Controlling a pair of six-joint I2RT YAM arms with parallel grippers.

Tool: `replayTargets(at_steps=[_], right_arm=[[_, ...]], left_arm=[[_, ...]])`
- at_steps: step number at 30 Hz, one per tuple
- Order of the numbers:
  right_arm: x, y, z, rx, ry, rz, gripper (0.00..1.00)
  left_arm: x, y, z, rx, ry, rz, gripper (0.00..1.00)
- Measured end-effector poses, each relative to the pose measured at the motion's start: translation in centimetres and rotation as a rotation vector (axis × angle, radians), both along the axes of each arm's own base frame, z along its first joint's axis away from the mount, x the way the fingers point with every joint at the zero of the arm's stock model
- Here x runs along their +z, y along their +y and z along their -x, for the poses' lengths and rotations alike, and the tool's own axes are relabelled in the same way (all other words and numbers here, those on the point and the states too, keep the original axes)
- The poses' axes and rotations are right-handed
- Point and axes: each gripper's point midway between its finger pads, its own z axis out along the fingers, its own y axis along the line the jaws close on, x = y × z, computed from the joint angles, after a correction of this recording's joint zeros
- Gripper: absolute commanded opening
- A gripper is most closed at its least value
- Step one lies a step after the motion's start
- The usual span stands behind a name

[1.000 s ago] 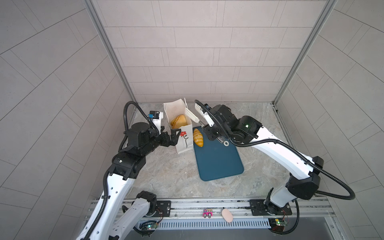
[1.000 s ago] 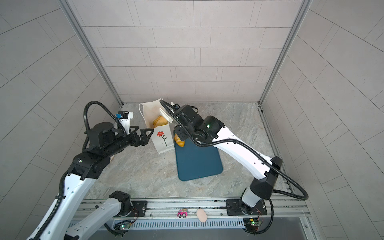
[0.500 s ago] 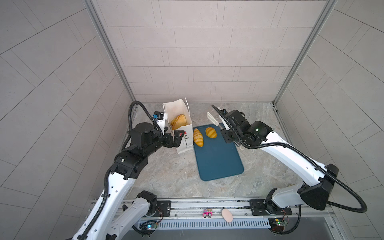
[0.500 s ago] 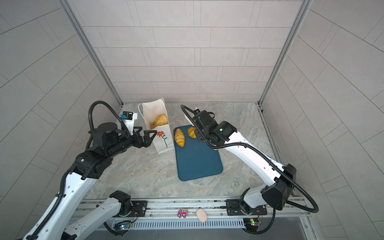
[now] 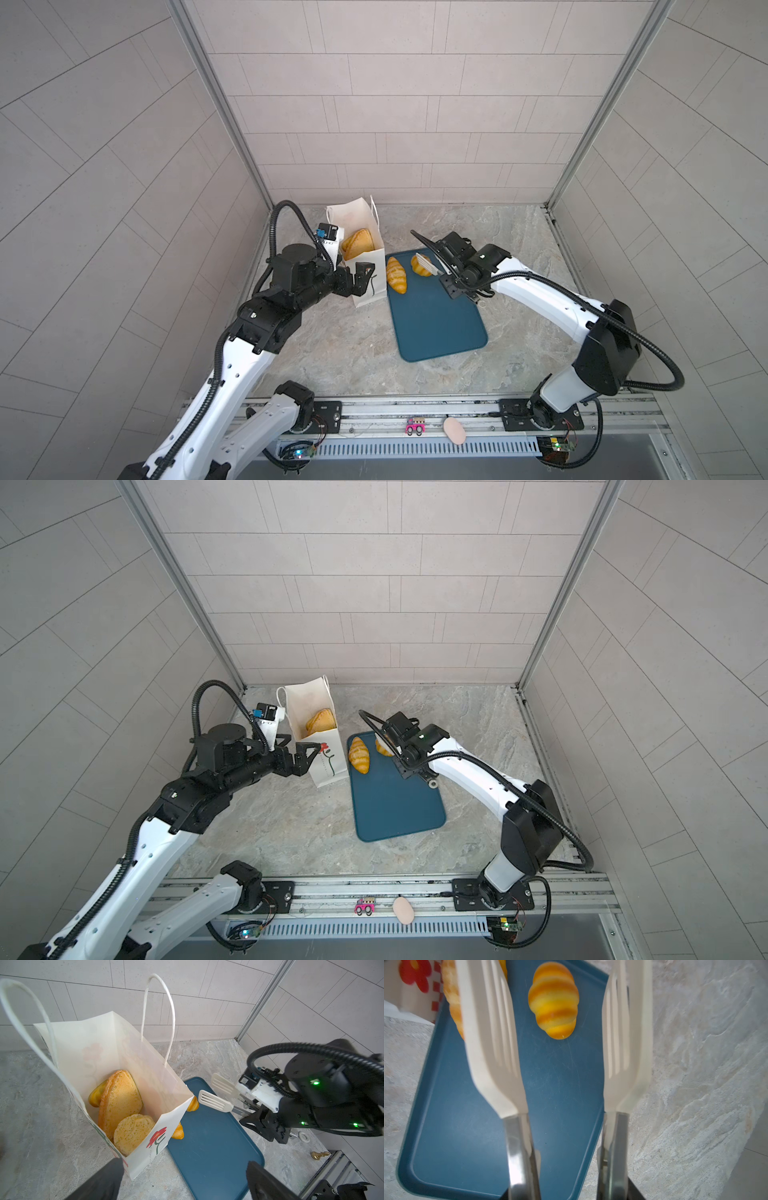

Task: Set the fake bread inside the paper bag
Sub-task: 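Move the open tongs over the yellow-striped bun on the tray, then lower the tongs and close them on the yellow-striped bun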

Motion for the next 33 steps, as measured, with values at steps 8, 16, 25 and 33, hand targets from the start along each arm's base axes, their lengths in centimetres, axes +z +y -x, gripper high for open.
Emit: replayTargets(at_steps=[8,16,25,33], right_arm=[[-3.2,0.1,-0.1,0.007,0.093,0.026,0.57],[-4.8,0.1,-0.9,-0.004,0.133,0.046,0.58],[-5.0,0.9,-2.4,-0.01,0.127,0.04,0.59],[-6.2,1.5,-3.5,-0.013,0.145,0.053,0.6]], left_arm=[[0.0,0.3,-0.2,0.014,-0.007,-0.012,1.0],[0.0,0.4,-0.2,0.018,-0.011,-0.021,1.0],[-0.2,0.5,-0.4,0.021,-0.011,-0.033,1.0],[-0.4,0.6,-0.5,0.026,-0.005,-0.05,1.0]])
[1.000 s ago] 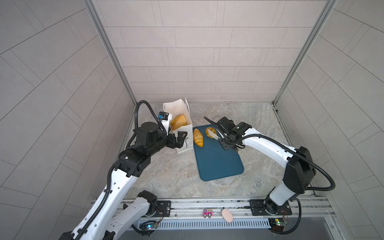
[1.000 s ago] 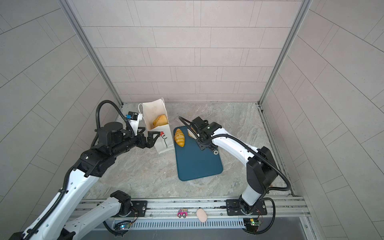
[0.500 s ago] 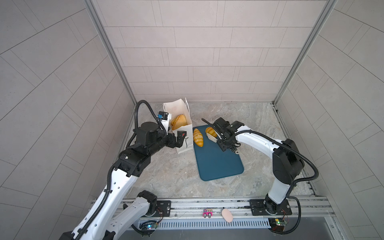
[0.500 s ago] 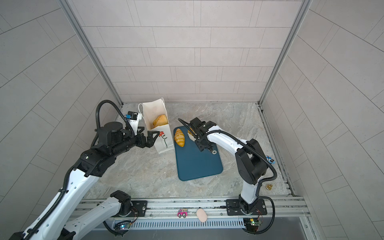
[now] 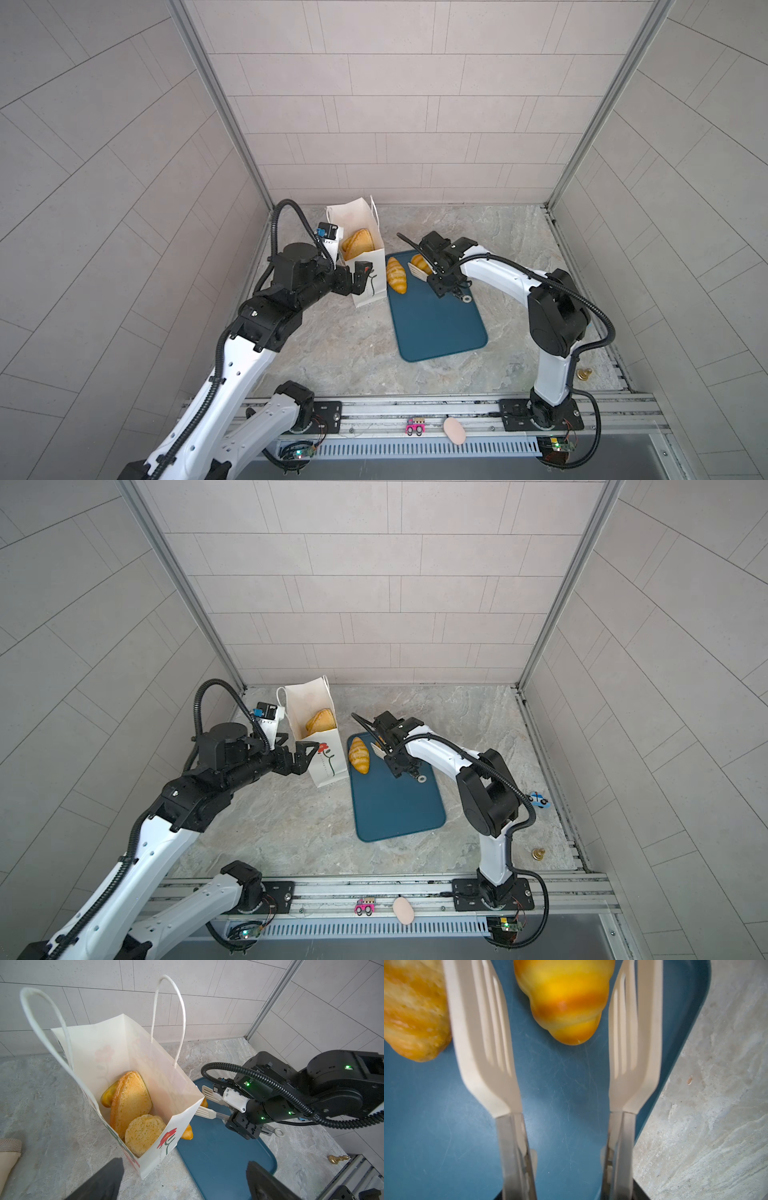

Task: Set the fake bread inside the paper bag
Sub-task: 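Lower the tongs and close them on the yellow-striped bun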

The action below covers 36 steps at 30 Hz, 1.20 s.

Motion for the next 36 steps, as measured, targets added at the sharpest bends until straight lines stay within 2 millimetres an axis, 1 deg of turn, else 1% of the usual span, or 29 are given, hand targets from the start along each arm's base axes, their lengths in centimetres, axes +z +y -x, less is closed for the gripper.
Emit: replayTargets(at_steps=[3,7,11,13,21,25,28,31,36], right_arm=[[-0.1,0.1,-0.4,-0.003,-0.001,0.001,0.6],[-0.1,0.3,-1.1,-0.009,-0.007,0.002,0.6],[-0.3,0.3,-1.5,-0.01,-0.002,0.011,0.56],[-0.5,0.2,-1.5,-0.01,0.005,0.017,0.53],[-1.0,-0.4,-1.0,-0.011,0.04,0.04,0.36],[-1.1,-0.6,-0.8,-0.015,0.044,0.043,0.31],[-1.1,-0.8,-0.4,-0.015,0.049,0.043,0.3],[-0.7,-1.1,0.1,-0.018,0.047,0.035,0.3],[1.2,-1.4,0.7,-0.026,0.013,0.0,0.3]], left_arm=[[-0.2,0.0,-0.1,0.001,0.009,-0.004,1.0],[0.1,-0.1,-0.2,0.0,0.005,-0.006,1.0],[0.1,0.0,-0.3,0.002,0.003,-0.011,1.0],[0.0,0.0,-0.3,0.004,0.005,-0.014,1.0],[-0.1,0.0,-0.4,0.005,0.009,-0.016,1.0],[0.0,0.1,-0.4,0.008,0.004,-0.015,1.0],[0.4,0.2,-0.2,0.012,-0.008,-0.011,1.0],[0.9,0.4,0.1,0.013,-0.024,-0.003,1.0],[1.5,0.6,0.5,0.018,-0.041,0.011,1.0]])
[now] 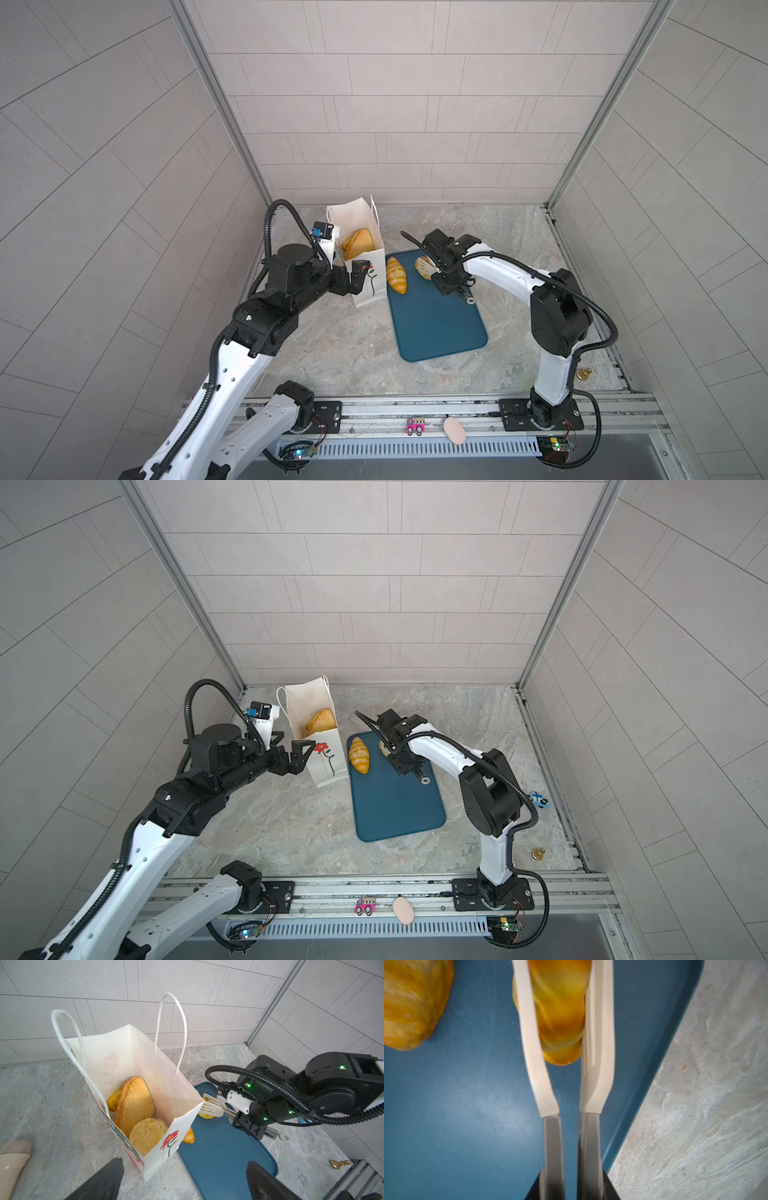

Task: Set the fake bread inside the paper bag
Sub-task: 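Lower the tongs and close them on the yellow-striped bun, then lift the bun in the tongs and carry it over the bag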

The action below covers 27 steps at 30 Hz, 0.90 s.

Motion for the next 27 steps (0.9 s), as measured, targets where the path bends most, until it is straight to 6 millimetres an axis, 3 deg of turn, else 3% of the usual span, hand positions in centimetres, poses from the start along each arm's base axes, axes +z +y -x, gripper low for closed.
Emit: replayTargets(at_steps=[12,21,27], right_arm=[[3.9,-0.7,1.5,-0.026,-0.083,-0.075,0.3],[9.2,-0.9,2.4,-0.037,-0.206,-0.175,0.3],[12.4,0.0,3.0,-0.01,-0.261,-0.266,0.3]], left_arm=[[0.5,0.1,0.4,0.004,-0.007,0.024,1.0],[0.9,0.5,0.2,0.036,-0.019,0.038,1.0],[1.2,1.0,-0.1,0.074,-0.032,0.043,1.0]])
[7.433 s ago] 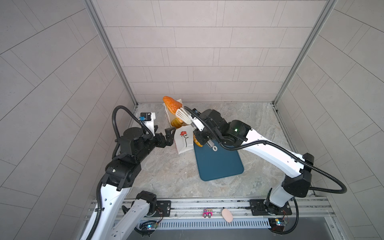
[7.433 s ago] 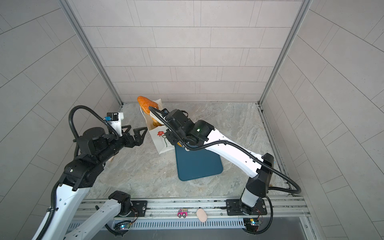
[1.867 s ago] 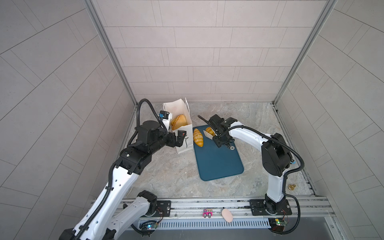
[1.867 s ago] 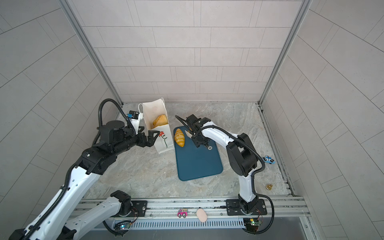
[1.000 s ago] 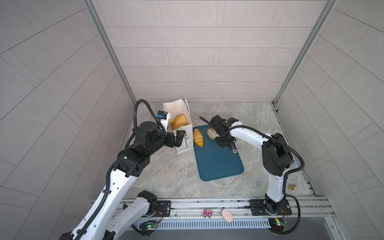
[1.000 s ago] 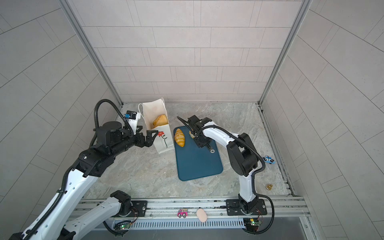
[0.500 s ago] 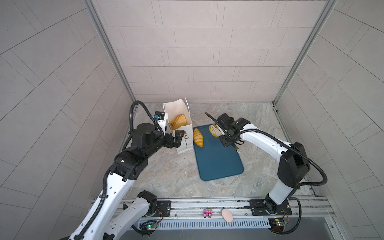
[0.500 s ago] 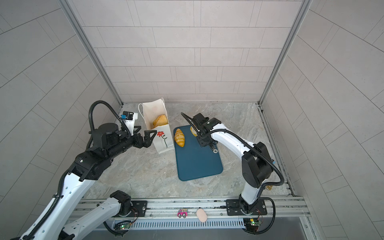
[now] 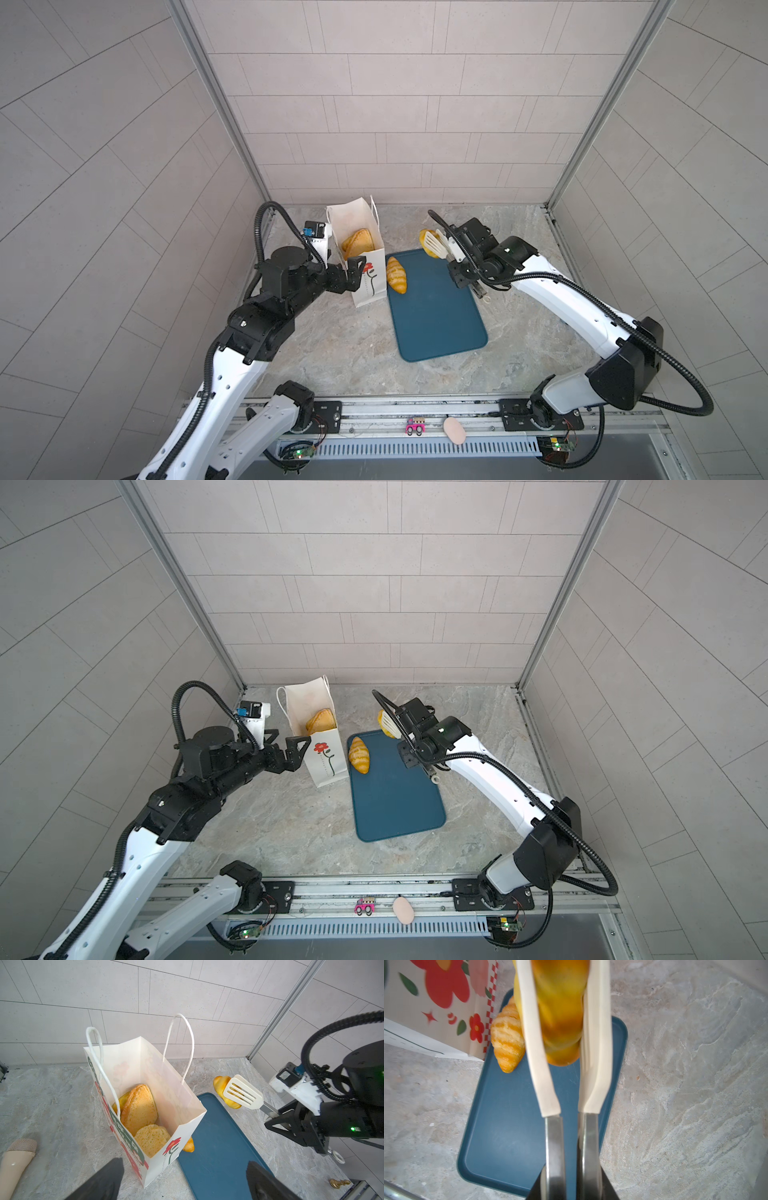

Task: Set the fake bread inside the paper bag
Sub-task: 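Lift the bun in the tongs and carry it over the bag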

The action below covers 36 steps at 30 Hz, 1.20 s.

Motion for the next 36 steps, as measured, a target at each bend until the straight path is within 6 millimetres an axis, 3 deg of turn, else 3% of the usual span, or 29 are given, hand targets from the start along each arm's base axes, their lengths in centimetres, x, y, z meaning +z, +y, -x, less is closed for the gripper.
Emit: replayTargets(at_steps=[19,32,36], right_arm=[[10.2,5.9,1.7,0.176,-0.209,-0.242,0.3],[14.4,11.0,3.2,0.321,-0.325,-0.309,0.3],[14.6,13.1,2.7,0.351,-0.331,-0.314,0.3]], left_arm=[[0.3,0.4,-0.1,0.022,-0.006,0.016,1.0],[1.3,1.8,-0.1,0.067,-0.028,0.027,1.0],[1.3,2.0,-0.1,0.074,-0.029,0.028,1.0]])
